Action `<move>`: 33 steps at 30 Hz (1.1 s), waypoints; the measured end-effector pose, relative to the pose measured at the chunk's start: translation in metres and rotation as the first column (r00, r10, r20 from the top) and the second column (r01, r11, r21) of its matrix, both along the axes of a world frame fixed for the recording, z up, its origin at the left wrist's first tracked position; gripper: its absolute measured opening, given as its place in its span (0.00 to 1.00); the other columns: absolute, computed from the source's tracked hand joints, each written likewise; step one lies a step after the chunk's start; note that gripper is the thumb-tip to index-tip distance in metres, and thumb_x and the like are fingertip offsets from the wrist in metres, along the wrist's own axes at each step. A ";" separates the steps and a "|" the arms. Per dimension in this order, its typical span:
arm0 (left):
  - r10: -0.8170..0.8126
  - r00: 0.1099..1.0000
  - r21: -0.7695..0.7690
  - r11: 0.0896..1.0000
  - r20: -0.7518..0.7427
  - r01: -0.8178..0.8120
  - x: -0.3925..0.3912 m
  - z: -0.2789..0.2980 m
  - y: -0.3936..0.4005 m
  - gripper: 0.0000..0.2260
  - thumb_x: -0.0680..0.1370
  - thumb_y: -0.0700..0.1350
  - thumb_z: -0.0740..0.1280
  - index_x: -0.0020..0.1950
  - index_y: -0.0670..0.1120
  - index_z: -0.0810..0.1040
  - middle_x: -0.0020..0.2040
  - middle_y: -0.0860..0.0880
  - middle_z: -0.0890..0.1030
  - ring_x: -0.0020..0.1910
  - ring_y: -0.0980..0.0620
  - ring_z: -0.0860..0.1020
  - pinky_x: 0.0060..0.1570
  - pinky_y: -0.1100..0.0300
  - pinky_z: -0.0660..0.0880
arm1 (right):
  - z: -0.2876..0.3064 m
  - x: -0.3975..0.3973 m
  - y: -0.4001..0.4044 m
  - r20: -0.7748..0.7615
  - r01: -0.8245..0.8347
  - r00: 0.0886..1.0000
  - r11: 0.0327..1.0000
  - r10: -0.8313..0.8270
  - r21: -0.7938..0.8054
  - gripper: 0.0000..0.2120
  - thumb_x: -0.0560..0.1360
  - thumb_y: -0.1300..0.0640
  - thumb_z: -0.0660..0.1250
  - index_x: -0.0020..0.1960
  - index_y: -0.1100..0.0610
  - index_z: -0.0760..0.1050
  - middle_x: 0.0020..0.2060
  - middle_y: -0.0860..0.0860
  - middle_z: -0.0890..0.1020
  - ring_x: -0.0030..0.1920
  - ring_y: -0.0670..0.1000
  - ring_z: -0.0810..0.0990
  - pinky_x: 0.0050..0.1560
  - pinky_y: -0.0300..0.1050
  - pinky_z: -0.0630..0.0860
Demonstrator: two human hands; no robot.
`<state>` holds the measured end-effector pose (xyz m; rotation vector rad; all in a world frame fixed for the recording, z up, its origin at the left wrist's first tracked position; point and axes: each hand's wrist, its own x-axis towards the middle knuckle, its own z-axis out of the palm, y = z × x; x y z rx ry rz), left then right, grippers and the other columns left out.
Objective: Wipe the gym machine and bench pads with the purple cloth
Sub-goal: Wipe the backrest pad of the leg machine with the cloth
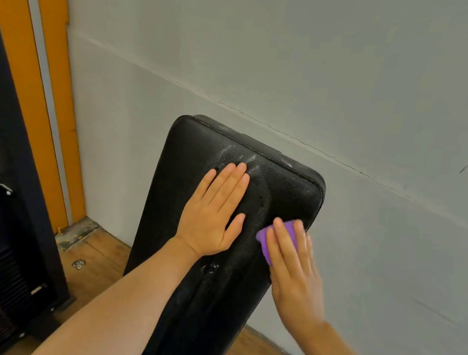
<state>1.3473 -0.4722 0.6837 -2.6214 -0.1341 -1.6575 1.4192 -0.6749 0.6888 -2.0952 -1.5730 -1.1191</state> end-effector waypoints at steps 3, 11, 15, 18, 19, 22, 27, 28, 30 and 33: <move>0.008 1.000 0.008 1.000 0.006 -0.008 0.001 -0.001 0.003 0.26 0.85 0.52 0.49 0.79 0.40 0.51 0.80 0.45 0.53 0.81 0.47 0.50 0.79 0.49 0.48 | -0.009 0.003 -0.001 0.022 -0.008 1.000 0.998 0.009 -0.070 0.43 0.67 0.70 0.76 0.76 0.60 0.58 0.76 0.55 0.60 0.79 0.56 0.48 0.79 0.51 0.46; 0.011 1.000 0.008 1.000 0.001 -0.011 0.002 -0.001 -0.001 0.26 0.85 0.52 0.49 0.79 0.40 0.51 0.80 0.45 0.53 0.81 0.48 0.49 0.79 0.50 0.47 | -0.009 -0.007 0.029 -0.107 0.033 0.994 0.974 -0.009 0.224 0.22 0.85 0.58 0.51 0.76 0.64 0.56 0.78 0.57 0.55 0.79 0.59 0.47 0.78 0.56 0.51; 0.015 1.000 0.007 1.000 0.012 -0.015 0.001 0.000 0.000 0.26 0.85 0.52 0.48 0.79 0.39 0.51 0.80 0.45 0.53 0.81 0.49 0.48 0.79 0.50 0.47 | -0.051 -0.015 0.017 -0.056 0.087 0.995 0.990 -0.082 0.112 0.25 0.86 0.53 0.49 0.78 0.63 0.50 0.79 0.57 0.49 0.79 0.60 0.45 0.77 0.57 0.51; 0.021 1.000 0.016 1.000 0.011 -0.021 0.001 0.000 0.001 0.26 0.85 0.52 0.48 0.79 0.40 0.50 0.80 0.46 0.51 0.81 0.49 0.47 0.79 0.50 0.46 | -0.005 -0.016 0.042 -0.069 0.124 0.991 0.970 -0.112 0.209 0.23 0.85 0.55 0.52 0.77 0.64 0.54 0.77 0.60 0.53 0.79 0.60 0.44 0.78 0.56 0.47; 0.022 1.000 0.021 1.000 0.010 -0.023 0.001 0.000 0.001 0.26 0.85 0.52 0.48 0.79 0.40 0.50 0.80 0.46 0.51 0.81 0.49 0.47 0.79 0.50 0.46 | 0.007 -0.016 0.050 -0.081 0.135 0.990 0.956 -0.117 0.261 0.23 0.85 0.57 0.54 0.77 0.64 0.55 0.76 0.61 0.54 0.79 0.60 0.44 0.78 0.56 0.47; 0.018 1.000 0.021 1.000 0.014 -0.019 0.001 0.000 0.000 0.27 0.85 0.52 0.48 0.79 0.39 0.50 0.80 0.45 0.52 0.81 0.49 0.47 0.79 0.50 0.46 | -0.006 -0.017 0.052 -0.138 0.163 0.983 0.923 -0.122 0.350 0.26 0.81 0.62 0.60 0.76 0.64 0.55 0.77 0.60 0.54 0.79 0.59 0.45 0.78 0.55 0.47; 0.002 1.000 0.009 1.000 0.028 -0.002 0.000 0.002 -0.001 0.26 0.84 0.51 0.51 0.79 0.38 0.55 0.78 0.39 0.60 0.80 0.47 0.50 0.79 0.48 0.49 | -0.101 -0.032 0.020 -0.059 0.114 0.993 0.985 -0.107 0.130 0.47 0.71 0.64 0.74 0.79 0.64 0.47 0.79 0.57 0.48 0.79 0.61 0.43 0.78 0.56 0.46; 0.009 1.000 0.007 1.000 0.025 -0.009 0.000 0.003 -0.002 0.26 0.85 0.50 0.51 0.79 0.37 0.56 0.78 0.38 0.60 0.80 0.47 0.51 0.79 0.48 0.48 | -0.103 -0.032 0.019 -0.061 0.120 0.992 0.987 -0.114 0.104 0.51 0.68 0.64 0.76 0.79 0.64 0.46 0.78 0.57 0.49 0.79 0.61 0.43 0.78 0.56 0.45; 0.027 0.999 0.005 1.000 0.017 -0.027 -0.002 0.002 -0.004 0.25 0.85 0.50 0.51 0.78 0.36 0.57 0.79 0.38 0.60 0.80 0.46 0.52 0.79 0.47 0.48 | -0.082 -0.031 0.026 -0.059 0.118 0.992 0.982 -0.110 0.150 0.42 0.72 0.65 0.72 0.78 0.65 0.52 0.77 0.58 0.50 0.79 0.60 0.42 0.79 0.56 0.45; 0.015 1.000 -0.022 1.000 0.006 -0.015 -0.008 -0.003 -0.011 0.25 0.85 0.48 0.53 0.79 0.36 0.57 0.79 0.38 0.58 0.80 0.46 0.51 0.79 0.46 0.48 | -0.028 -0.022 0.044 -0.070 0.098 0.994 0.942 -0.079 0.320 0.23 0.83 0.63 0.56 0.76 0.65 0.57 0.77 0.59 0.52 0.79 0.61 0.45 0.78 0.56 0.46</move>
